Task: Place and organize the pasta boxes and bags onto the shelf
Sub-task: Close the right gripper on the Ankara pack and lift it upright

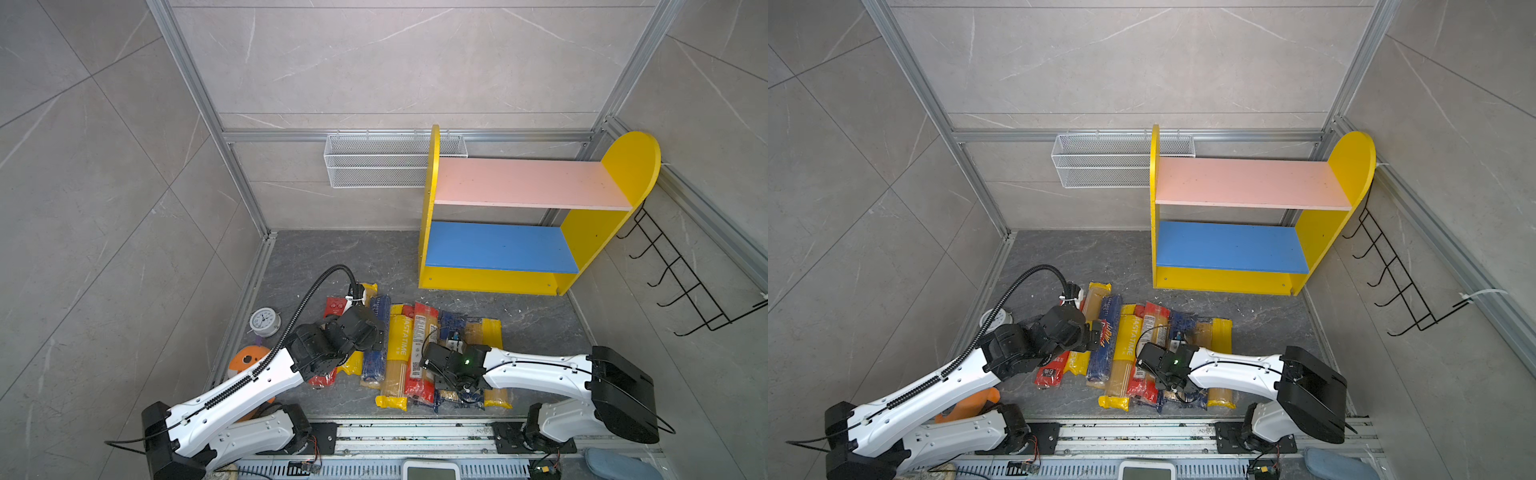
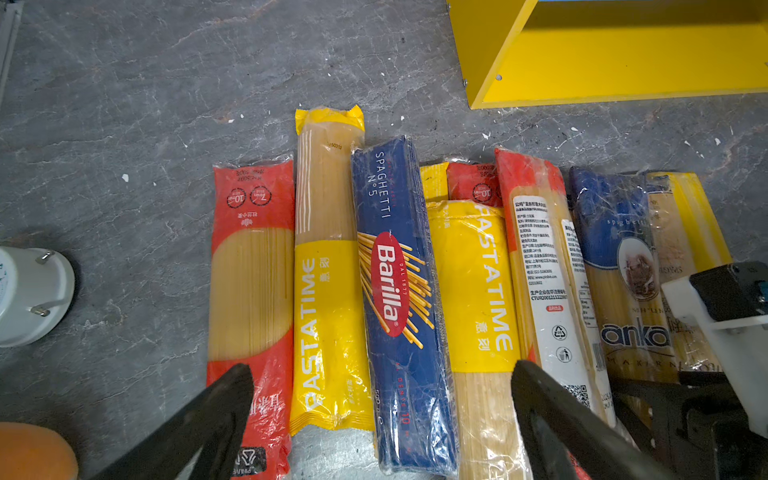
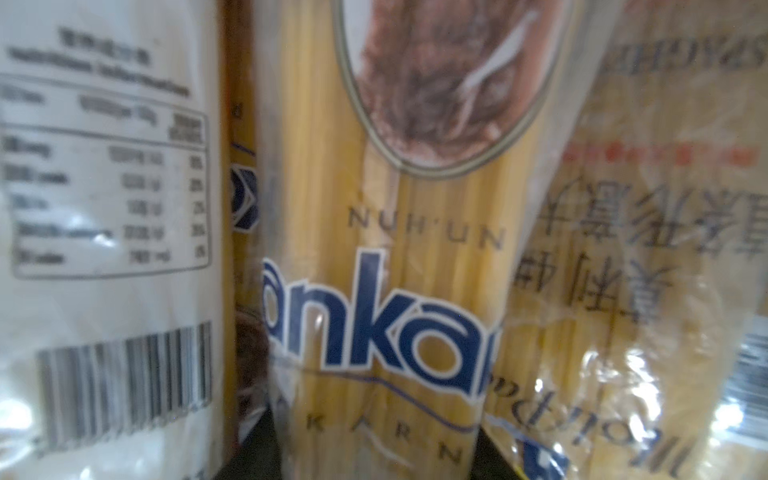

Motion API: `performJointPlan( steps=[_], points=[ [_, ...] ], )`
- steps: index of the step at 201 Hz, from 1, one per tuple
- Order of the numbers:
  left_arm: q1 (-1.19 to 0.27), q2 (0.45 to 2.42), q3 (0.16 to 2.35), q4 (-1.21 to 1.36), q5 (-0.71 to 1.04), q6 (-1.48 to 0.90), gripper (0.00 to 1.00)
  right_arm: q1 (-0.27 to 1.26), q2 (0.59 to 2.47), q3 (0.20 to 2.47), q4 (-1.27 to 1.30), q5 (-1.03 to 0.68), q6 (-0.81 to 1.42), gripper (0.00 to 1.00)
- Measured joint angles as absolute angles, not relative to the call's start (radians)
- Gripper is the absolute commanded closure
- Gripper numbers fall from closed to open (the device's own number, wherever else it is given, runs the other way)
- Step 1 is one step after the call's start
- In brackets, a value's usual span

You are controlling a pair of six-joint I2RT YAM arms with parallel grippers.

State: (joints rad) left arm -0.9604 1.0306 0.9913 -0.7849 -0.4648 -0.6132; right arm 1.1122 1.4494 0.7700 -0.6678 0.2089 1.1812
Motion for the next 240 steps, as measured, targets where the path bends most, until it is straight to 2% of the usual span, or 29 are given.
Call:
performJointPlan(
  steps=[18,30,38,44,126,240],
  points=[
    [-0.960,1.039,0.993,-0.785,-0.459,-0.613,0.00,1.109,1.440,0.759,-0.659,0.205,1.185,0.63],
    [-0.960,1.046,0.998,-0.785,-0.458,-0.612,0.00,1.102,1.430,0.746,-0.645,0.196,1.185,0.72],
    [-0.960,1.051,1.003,-0.782,-0.458,-0.611,0.00,1.096,1.422,0.737,-0.636,0.189,1.185,0.82],
    [-0.960,1.055,1.006,-0.782,-0.457,-0.610,0.00,1.089,1.412,0.728,-0.627,0.181,1.184,1.00],
    [-0.960,1.117,1.081,-0.783,-0.437,-0.593,0.00,1.037,1.329,0.691,-0.599,0.104,1.143,1.00],
    [-0.920,1.169,1.150,-0.780,-0.381,-0.574,0.00,1.019,1.096,0.715,-0.661,-0.018,1.110,1.00]
  ],
)
